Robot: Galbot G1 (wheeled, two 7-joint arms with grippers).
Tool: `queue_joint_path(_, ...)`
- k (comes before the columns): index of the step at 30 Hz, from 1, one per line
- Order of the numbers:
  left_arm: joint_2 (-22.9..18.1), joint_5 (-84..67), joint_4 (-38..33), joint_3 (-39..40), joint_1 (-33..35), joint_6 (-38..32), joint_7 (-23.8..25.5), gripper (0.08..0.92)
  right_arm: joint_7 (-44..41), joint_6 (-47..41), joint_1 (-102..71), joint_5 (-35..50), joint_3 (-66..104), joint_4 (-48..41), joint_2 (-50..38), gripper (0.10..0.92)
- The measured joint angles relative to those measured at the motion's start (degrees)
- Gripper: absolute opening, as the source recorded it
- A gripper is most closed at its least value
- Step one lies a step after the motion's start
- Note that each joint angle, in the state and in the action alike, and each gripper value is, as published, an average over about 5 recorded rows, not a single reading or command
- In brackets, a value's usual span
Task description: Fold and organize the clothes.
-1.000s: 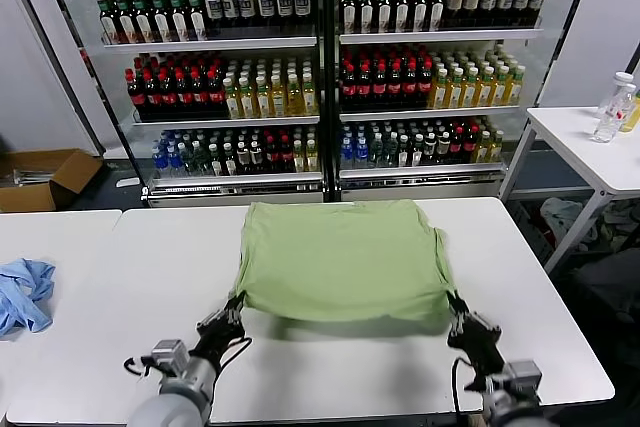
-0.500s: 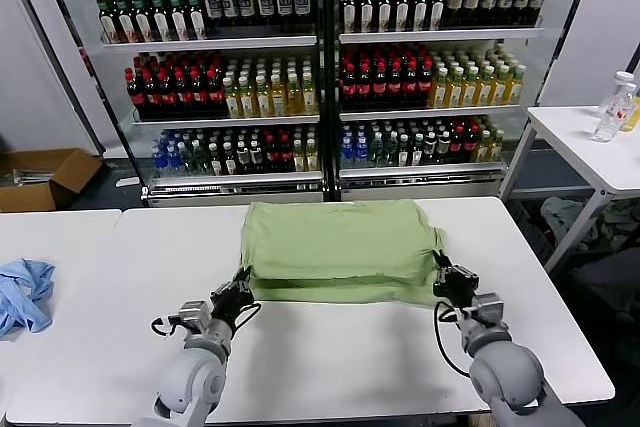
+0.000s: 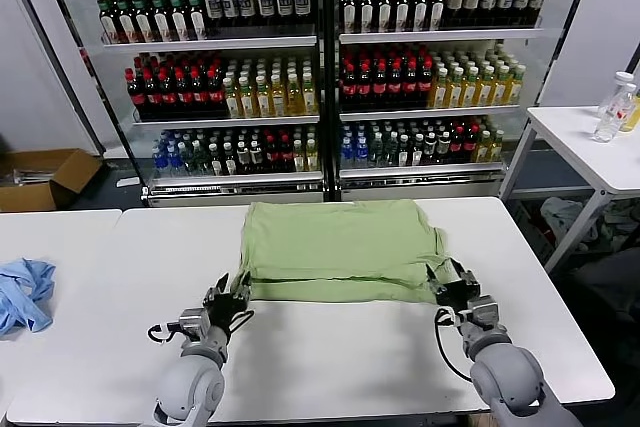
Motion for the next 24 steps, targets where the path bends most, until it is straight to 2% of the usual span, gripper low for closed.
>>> queue_joint_path(3, 0.1, 0.0, 0.8, 0.3, -0.1, 0.4, 0.1, 0.648, 0.3, -1.1, 0.1, 1.1, 0.0, -1.0, 0.4, 0.788)
queue_joint_path(5, 0.1, -0.1, 1.2, 0.6, -0.3, 0.8, 0.3, 0.613, 0.5, -1.6, 0.2, 1.9, -0.1, -1.5, 0.7, 0.757)
queue_joint_path(21, -0.3, -1.7, -0.7, -0.1, 2.3, 1.9, 1.5, 0.15, -2.0, 0.9, -4.3, 7.5, 1.2, -0.2, 0.1, 0.3)
queue_joint_path(24, -0.3, -2.1, -2.4, -0.7, 4.2, 1.5, 1.8, 0.097, -2.5, 1.9, -7.1, 8.0, 2.2, 1.6, -0.4, 0.214)
